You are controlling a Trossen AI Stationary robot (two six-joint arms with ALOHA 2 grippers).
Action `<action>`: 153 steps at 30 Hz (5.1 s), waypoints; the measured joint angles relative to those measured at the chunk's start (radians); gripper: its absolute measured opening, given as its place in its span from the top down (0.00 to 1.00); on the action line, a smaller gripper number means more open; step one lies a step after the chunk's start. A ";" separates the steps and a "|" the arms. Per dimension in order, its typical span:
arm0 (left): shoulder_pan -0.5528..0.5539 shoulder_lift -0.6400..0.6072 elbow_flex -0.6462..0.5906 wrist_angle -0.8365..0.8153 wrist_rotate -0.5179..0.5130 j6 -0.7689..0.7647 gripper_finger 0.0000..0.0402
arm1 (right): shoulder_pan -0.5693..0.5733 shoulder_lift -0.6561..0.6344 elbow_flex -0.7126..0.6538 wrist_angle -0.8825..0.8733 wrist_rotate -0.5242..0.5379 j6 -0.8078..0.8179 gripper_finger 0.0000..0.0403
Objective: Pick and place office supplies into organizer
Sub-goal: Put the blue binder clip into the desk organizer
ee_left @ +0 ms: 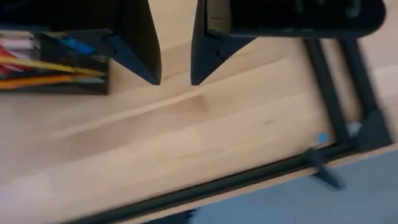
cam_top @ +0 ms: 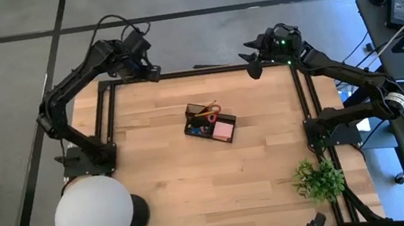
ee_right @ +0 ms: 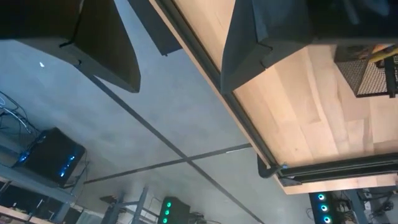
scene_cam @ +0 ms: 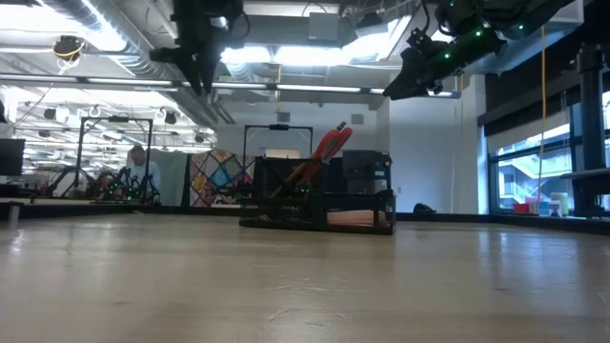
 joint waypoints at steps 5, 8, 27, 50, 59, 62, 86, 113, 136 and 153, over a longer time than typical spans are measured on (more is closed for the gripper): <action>0.015 -0.020 0.000 -0.049 -0.081 -0.049 0.80 | 0.000 0.000 0.000 -0.006 0.000 0.001 0.43; 0.040 -0.062 0.000 -0.050 -0.090 -0.067 0.80 | 0.000 0.000 0.000 -0.006 0.000 -0.001 0.43; 0.030 -0.154 -0.145 -0.069 -0.222 -0.281 0.80 | 0.000 0.038 0.000 -0.005 0.000 -0.001 0.43; -0.140 -0.119 -0.645 0.802 -0.826 -0.496 0.80 | -0.002 0.074 0.000 0.096 0.001 -0.002 0.43; -0.082 -0.009 -0.645 0.593 -0.913 -0.751 0.80 | -0.004 0.074 0.000 0.164 0.002 0.000 0.43; -0.070 0.052 -0.645 0.583 -0.912 -0.803 0.80 | -0.004 0.074 0.000 0.195 0.003 0.010 0.43; 0.176 0.305 -0.645 0.439 -0.824 -1.096 0.80 | -0.004 0.074 0.000 0.171 0.002 0.077 0.43; 0.315 0.304 -0.639 0.731 -0.581 -0.873 0.80 | -0.003 0.074 0.000 0.005 0.001 0.052 0.43; 0.343 0.303 -0.610 0.701 -0.547 -0.936 0.80 | -0.004 0.074 0.000 0.020 0.001 0.049 0.43; 0.343 0.303 -0.610 0.706 -0.571 -0.971 0.80 | -0.003 0.074 0.000 0.018 0.001 0.052 0.43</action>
